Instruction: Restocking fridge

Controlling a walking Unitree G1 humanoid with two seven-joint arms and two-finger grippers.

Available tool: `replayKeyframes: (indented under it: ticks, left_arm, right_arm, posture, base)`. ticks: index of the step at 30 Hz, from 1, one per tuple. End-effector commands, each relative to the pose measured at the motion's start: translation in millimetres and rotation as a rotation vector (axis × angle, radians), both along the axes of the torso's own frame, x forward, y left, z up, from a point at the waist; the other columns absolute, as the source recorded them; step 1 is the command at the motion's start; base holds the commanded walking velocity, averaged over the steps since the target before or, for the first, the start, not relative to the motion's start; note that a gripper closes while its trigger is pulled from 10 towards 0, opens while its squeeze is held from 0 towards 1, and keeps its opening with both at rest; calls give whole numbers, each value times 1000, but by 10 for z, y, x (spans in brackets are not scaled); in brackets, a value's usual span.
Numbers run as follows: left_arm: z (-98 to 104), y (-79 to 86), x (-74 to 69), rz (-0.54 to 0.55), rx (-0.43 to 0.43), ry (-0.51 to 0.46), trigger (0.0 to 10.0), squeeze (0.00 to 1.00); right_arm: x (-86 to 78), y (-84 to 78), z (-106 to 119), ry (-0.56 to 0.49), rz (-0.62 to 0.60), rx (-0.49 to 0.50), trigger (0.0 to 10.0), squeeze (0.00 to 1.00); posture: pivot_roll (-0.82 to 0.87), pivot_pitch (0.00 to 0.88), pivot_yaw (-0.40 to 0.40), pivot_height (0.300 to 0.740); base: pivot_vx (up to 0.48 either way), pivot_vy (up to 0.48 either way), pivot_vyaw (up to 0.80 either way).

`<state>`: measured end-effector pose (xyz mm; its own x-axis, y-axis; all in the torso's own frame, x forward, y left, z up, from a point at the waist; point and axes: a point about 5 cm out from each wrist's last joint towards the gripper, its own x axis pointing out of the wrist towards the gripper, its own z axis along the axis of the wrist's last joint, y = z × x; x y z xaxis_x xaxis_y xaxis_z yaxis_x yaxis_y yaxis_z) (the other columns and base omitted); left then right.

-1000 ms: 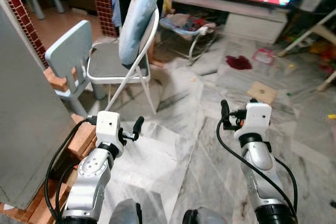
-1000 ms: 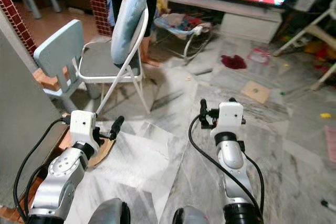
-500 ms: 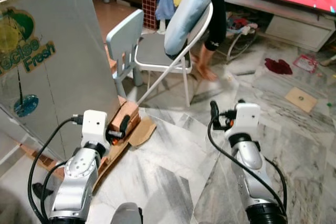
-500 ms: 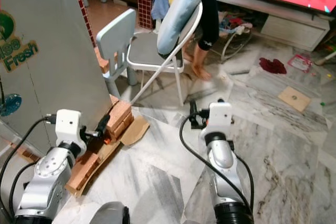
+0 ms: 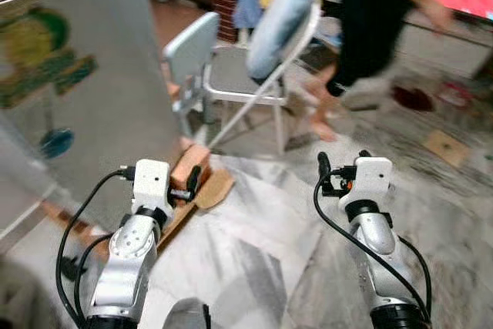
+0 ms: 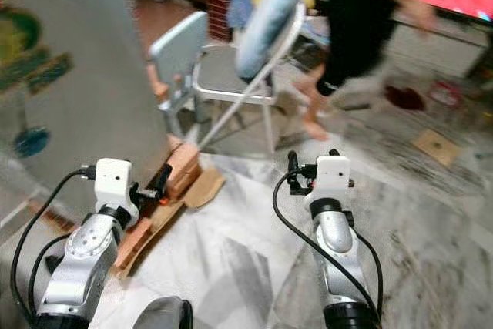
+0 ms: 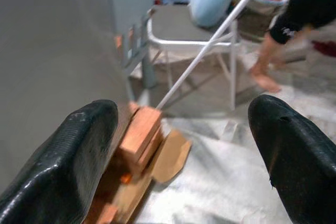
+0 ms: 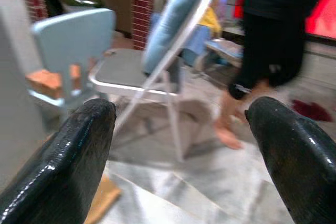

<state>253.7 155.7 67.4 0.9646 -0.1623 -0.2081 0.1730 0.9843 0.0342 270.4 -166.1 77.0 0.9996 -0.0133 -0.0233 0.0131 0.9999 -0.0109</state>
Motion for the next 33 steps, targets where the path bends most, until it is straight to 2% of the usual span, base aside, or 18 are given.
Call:
replayKeyframes:
  ticks: [1, 5, 11, 14, 16, 18, 19, 20, 21, 23, 27, 33]
  left_arm:
    - [2, -7, 2, -17, 12, 0, 10000, 0]
    - [8, 12, 4, -20, 18, -6, 10000, 0]
    - [33, 8, 21, -21, -1, -16, 10000, 0]
    - [20, -1, 6, -18, -4, -12, 10000, 0]
    - [-2, 1, -4, -13, -4, 9, 10000, 0]
    - [10, -2, -3, -16, -11, -8, 10000, 0]
    - [11, -3, -3, -18, -9, -12, 10000, 0]
    - [11, -2, -3, -14, -6, -14, 10000, 0]
    - [12, 0, 0, -13, -1, -17, 10000, 0]
    - [22, 4, 7, -9, 7, -31, 10000, 0]
    - [47, -55, -2, -63, -57, -12, 10000, 0]
    - [45, -43, 1, -54, -49, -17, 10000, 0]
  right_arm:
    - [18, -22, -4, 11, -8, -1, 10000, 0]
    - [57, -37, 11, 12, -10, -26, 10000, 0]
    - [51, 46, -34, 56, 32, 28, 10000, 0]
    - [56, 73, -71, 79, 30, -13, 10000, 0]
    - [60, 79, -85, 78, 10, 18, 10000, 0]
    - [70, 89, -69, 79, 2, 90, 10000, 0]
    - [73, 84, -60, 73, 4, 76, 10000, 0]
    - [83, 60, -35, 41, 6, 1, 10000, 0]
    - [83, 51, -41, 48, 4, -7, 10000, 0]
    - [75, 41, -50, 81, 20, 42, 10000, 0]
    - [64, -10, -43, 67, 1, 9, 10000, 0]
    - [59, -18, -45, 69, -5, 13, 10000, 0]
  posture:
    - [64, 21, -39, 740]
    - [63, 20, -40, 740]
    - [65, 22, -42, 740]
    - [65, 22, -45, 740]
    - [65, 21, -45, 740]
    - [65, 21, -46, 740]
    - [63, 21, -46, 740]
    - [63, 21, -46, 740]
    - [60, 22, -48, 740]
    - [58, 23, -47, 740]
    - [57, 23, -47, 740]
    - [56, 24, -43, 740]
  base:
    - [0, 480, 0]
    - [0, 480, 0]
    - [0, 480, 0]
    - [0, 480, 0]
    - [0, 480, 0]
    - [0, 480, 0]
    - [0, 480, 0]
    - [0, 480, 0]
    - [0, 480, 0]
    - [0, 480, 0]
    - [0, 480, 0]
    - [0, 80, 0]
